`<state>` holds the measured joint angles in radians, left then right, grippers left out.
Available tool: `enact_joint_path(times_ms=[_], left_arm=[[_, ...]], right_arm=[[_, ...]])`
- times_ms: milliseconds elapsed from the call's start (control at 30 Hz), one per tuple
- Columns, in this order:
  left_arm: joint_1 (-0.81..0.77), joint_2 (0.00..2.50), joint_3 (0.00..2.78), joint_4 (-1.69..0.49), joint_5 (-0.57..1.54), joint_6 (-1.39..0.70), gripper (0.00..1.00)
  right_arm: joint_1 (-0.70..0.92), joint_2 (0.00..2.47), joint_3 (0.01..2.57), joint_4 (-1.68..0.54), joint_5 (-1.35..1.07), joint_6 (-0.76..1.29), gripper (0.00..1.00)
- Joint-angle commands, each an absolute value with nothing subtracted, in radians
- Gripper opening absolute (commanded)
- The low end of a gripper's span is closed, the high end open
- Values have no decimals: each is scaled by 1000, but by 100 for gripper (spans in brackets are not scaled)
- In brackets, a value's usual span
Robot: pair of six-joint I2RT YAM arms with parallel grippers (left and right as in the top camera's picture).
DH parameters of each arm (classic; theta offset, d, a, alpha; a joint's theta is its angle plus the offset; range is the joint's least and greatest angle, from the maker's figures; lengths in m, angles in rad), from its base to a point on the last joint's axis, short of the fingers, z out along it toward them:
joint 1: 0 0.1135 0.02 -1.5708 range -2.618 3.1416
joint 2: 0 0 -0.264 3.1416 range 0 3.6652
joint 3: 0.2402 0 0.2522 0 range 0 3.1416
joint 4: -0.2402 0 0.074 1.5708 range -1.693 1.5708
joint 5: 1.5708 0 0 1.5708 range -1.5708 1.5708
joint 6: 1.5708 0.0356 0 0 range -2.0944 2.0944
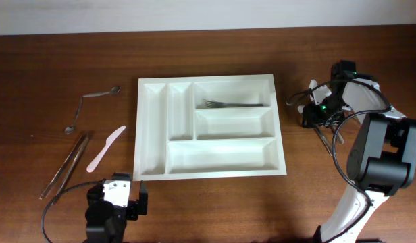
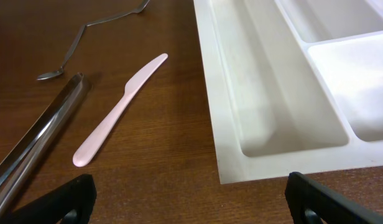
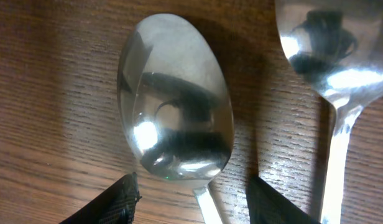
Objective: Pack container
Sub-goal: 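Lower the right gripper and grasp the nearer silver spoon's handle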
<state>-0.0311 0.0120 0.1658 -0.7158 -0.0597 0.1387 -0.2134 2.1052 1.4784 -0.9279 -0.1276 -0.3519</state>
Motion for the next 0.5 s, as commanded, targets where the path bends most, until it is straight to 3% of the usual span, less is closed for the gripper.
enact_joint_path(times_ms=[0, 167, 333, 467], left_arm=[[-35, 5, 163, -720, -68, 152, 99], [-35, 5, 163, -720, -68, 152, 99], [-35, 5, 163, -720, -68, 152, 99], [-35, 5, 163, -720, -68, 152, 99]], right_arm=[[-210, 2151, 1466, -912, -126, -358, 57], [-210, 2151, 1466, -911, -126, -358, 43], [-210, 2151, 1466, -911, -126, -358, 40], [-210, 2151, 1466, -911, -126, -358, 24]])
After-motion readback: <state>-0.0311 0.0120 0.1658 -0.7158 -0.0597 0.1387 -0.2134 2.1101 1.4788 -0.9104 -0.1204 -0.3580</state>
